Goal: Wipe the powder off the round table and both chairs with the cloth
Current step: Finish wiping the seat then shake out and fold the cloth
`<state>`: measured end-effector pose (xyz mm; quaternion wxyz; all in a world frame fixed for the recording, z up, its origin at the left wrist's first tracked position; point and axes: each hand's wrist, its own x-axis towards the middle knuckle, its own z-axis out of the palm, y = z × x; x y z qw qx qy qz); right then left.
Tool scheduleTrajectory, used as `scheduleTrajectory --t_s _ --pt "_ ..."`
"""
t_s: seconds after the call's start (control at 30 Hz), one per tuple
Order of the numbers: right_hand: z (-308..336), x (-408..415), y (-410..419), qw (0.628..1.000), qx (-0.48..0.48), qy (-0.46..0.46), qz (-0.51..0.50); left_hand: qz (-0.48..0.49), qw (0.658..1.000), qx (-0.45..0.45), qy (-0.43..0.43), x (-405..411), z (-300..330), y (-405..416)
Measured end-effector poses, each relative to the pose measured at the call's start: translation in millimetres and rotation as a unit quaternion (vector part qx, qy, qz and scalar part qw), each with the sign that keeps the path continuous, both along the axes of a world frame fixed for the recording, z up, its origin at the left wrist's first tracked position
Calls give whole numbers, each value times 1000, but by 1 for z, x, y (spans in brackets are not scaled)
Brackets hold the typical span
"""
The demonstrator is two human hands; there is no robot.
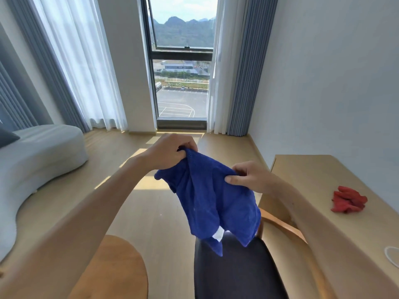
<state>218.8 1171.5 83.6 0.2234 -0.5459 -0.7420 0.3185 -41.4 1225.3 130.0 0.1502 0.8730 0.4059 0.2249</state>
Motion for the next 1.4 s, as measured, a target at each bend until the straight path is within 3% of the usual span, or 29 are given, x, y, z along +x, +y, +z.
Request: scheduleTrajectory --t_s 0.13,0.27,0.43,0.57,0.67,0.77,0.87,0.97,1.07,1.23,1.4 --pt "-8 8 -1 995 -32 -91 32 1 999 9 32 -1 3 1" --pt "4 11 0 997 34 -68 1 24 997 38 60 -12 2 2" --pt "12 16 2 994 100 -28 -42 59 996 69 16 -23 -1 5" --pt "-1 17 6 990 108 -46 -77 75 996 37 -12 -13 8 1" --pt "-13 10 10 976 152 -90 -124 59 997 23 -38 2 18 -2" --pt "-8 -18 1 958 220 -54 -174 37 998 35 -23 19 28 0" --pt "8 -61 -21 983 139 0 -120 17 998 43 41 33 25 3" --pt "10 -88 -33 995 63 -39 -74 29 998 18 60 36 6 4" --pt "2 -89 -31 991 72 -90 -71 50 998 12 38 29 0 3" --pt "16 -70 -22 990 109 34 -87 89 995 -33 25 16 10 5" --pt "33 -59 -15 982 161 36 -91 130 979 -151 -55 6 17 2"
